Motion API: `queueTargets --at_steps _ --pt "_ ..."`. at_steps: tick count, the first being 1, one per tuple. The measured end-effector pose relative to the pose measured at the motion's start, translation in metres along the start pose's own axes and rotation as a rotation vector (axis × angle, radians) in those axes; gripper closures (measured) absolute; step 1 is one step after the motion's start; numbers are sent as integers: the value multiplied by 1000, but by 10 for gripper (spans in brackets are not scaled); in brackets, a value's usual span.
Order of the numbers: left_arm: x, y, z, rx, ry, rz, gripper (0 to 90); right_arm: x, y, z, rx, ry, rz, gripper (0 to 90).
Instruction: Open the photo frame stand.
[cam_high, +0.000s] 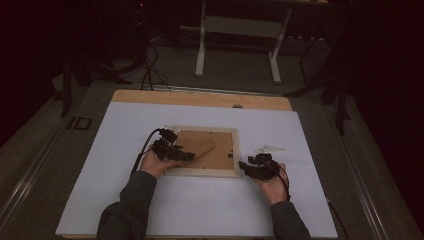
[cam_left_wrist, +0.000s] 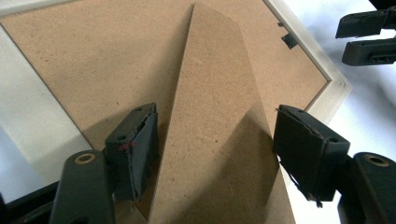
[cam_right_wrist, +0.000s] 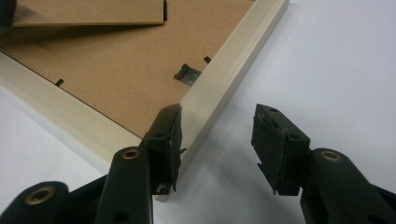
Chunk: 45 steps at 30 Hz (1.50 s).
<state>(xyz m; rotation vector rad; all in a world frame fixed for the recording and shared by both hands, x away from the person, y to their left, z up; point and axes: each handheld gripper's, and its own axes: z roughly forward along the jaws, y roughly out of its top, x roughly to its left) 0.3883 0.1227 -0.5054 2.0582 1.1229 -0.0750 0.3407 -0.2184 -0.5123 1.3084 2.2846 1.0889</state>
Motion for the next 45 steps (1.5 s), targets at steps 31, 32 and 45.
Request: queueTargets --at_steps 31,32,45 --pt "-8 1 3 34 36 82 388 0 -1 1 17 11 -3 518" --pt "-8 1 3 36 36 78 387 0 -1 1 18 12 -3 518" --pt "-12 1 3 38 63 115 390 0 -1 2 22 14 -6 517"
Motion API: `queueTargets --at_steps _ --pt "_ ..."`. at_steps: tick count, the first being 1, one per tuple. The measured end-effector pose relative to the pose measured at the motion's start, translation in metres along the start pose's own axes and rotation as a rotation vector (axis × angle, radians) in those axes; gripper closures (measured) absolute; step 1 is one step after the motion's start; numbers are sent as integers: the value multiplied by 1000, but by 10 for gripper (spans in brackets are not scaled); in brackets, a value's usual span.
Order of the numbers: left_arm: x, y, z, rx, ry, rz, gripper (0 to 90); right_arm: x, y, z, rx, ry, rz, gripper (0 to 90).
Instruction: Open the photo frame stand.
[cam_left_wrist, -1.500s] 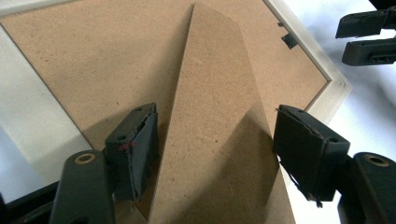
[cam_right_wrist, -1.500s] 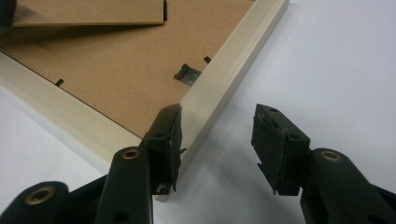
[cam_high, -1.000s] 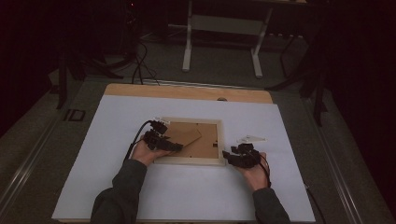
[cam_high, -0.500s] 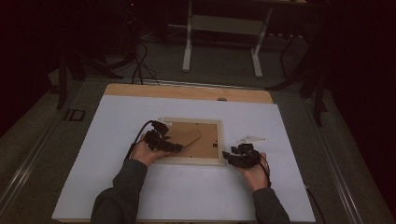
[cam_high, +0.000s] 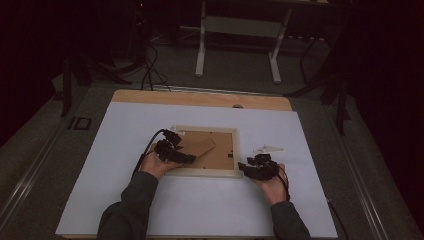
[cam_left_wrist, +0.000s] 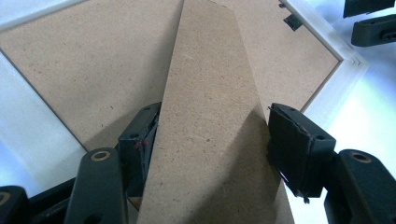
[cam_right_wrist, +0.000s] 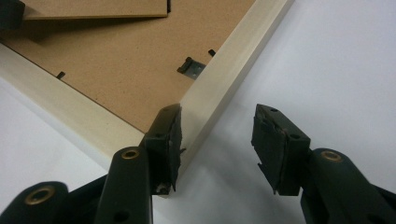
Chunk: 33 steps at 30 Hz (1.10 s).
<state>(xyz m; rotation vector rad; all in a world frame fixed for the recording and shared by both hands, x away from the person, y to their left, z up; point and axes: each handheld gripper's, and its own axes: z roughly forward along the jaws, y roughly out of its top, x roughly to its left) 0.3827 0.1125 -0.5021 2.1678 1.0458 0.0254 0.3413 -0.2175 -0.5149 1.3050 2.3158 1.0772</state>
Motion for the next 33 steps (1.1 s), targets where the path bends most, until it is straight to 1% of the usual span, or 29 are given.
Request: queueTargets --at_steps 2,3,5,7,11,12,13,14,15,18,23,28,32,33 --pt "0 0 0 -1 1 8 391 0 0 0 0 0 0 518" --pt "-2 0 -1 -12 8 25 391 0 0 0 1 0 1 518" --pt "-4 1 -2 -15 17 46 392 1 0 0 6 -4 -5 518" --pt "-5 1 -3 -20 25 66 392 1 1 0 6 -2 -1 518" --pt "-7 1 -4 -31 39 89 392 1 4 2 7 -3 -7 518" --pt "-9 1 -4 -30 46 97 392 1 5 2 7 -1 -8 519" --pt "-9 1 -4 -32 50 102 392 0 6 4 7 14 -6 519" --pt "-9 1 -4 -32 50 102 392 0 6 4 7 14 -6 519" --pt "-11 2 -5 -38 57 113 392 0 7 4 6 22 0 520" --pt "-12 2 -6 -43 66 129 392 -1 13 8 15 21 -2 522" --pt "-17 1 -8 -63 86 172 391 -3 23 8 16 14 -16 536" --pt "-21 2 -10 -75 101 188 391 -4 31 7 23 5 -34 550" --pt "-23 1 -11 -88 107 192 390 -6 35 7 23 9 -28 553" --pt "-25 1 -12 -91 117 204 390 -6 36 8 25 8 -29 553"
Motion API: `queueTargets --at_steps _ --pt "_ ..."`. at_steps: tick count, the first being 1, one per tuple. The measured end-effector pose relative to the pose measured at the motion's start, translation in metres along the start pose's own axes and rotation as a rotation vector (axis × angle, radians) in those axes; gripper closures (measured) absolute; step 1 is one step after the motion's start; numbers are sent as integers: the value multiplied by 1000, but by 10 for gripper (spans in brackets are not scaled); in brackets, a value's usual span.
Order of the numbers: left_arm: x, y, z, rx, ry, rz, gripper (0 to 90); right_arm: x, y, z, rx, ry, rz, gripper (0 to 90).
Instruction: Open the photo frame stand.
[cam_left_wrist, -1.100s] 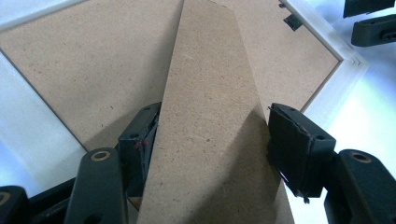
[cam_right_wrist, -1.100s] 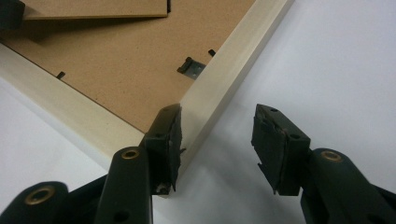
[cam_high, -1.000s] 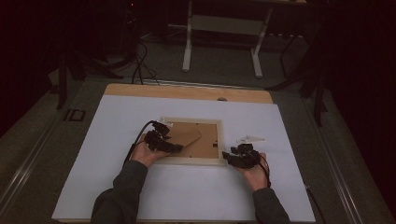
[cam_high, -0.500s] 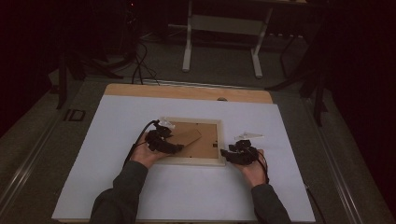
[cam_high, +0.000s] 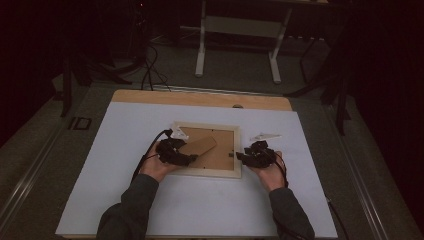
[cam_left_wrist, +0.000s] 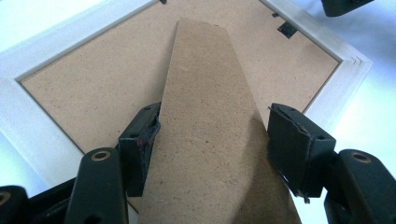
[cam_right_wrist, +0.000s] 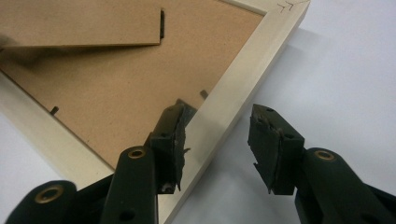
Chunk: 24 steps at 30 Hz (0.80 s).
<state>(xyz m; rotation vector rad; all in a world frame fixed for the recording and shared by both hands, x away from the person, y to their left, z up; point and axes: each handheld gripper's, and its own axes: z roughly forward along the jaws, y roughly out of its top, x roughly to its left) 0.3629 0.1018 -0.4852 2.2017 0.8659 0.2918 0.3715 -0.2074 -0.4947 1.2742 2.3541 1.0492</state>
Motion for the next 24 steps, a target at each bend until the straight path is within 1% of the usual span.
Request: queueTargets --at_steps 3,5,10,12,14,17,18,19,24 --pt "-3 1 -2 -1 19 26 390 -3 4 0 1 6 11 554" --pt "-4 1 -2 -5 22 26 390 -4 4 0 1 6 13 554" --pt "-7 1 -4 -13 38 44 389 -9 8 -1 1 6 25 554" --pt "-9 1 -5 -18 43 45 389 -10 10 -1 -2 9 29 553" --pt "-10 1 -6 -25 49 56 389 -12 12 -2 -1 10 35 552" --pt "-12 1 -6 -29 56 59 389 -13 13 -1 -3 10 36 552" --pt "-13 1 -7 -35 63 70 388 -15 16 -1 -3 10 45 552" --pt "-14 1 -8 -35 65 72 388 -15 17 -1 -3 8 45 552" --pt "-17 0 -9 -45 78 85 388 -18 22 -1 -4 13 58 586"
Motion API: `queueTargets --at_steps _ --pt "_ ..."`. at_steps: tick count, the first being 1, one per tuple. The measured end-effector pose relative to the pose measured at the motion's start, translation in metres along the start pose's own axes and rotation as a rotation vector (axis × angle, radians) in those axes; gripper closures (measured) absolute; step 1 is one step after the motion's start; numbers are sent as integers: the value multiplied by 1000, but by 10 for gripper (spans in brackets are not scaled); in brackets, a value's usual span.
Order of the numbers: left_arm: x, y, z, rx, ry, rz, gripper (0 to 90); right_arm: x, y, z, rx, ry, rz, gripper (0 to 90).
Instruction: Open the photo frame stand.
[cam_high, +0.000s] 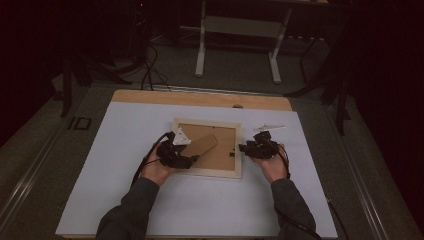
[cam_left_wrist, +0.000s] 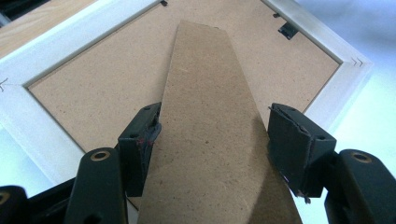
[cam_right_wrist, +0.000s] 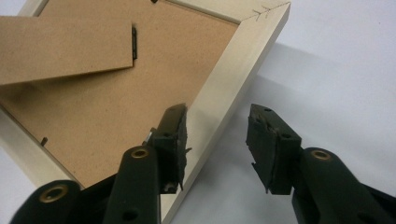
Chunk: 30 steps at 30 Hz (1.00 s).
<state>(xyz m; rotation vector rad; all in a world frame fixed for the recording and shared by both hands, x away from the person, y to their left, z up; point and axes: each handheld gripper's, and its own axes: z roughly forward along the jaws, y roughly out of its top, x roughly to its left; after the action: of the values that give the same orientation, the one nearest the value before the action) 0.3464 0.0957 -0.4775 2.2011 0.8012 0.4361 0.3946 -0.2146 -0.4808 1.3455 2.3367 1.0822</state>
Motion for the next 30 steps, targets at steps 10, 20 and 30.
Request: queueTargets --at_steps 10,20,30 --pt "-6 -3 -2 -23 31 13 388 -3 9 4 3 15 28 616" --pt "-14 -1 -6 -39 65 59 387 -5 20 12 1 12 85 514" --pt "-18 -1 -8 -54 82 85 386 -15 21 23 28 93 176 498"
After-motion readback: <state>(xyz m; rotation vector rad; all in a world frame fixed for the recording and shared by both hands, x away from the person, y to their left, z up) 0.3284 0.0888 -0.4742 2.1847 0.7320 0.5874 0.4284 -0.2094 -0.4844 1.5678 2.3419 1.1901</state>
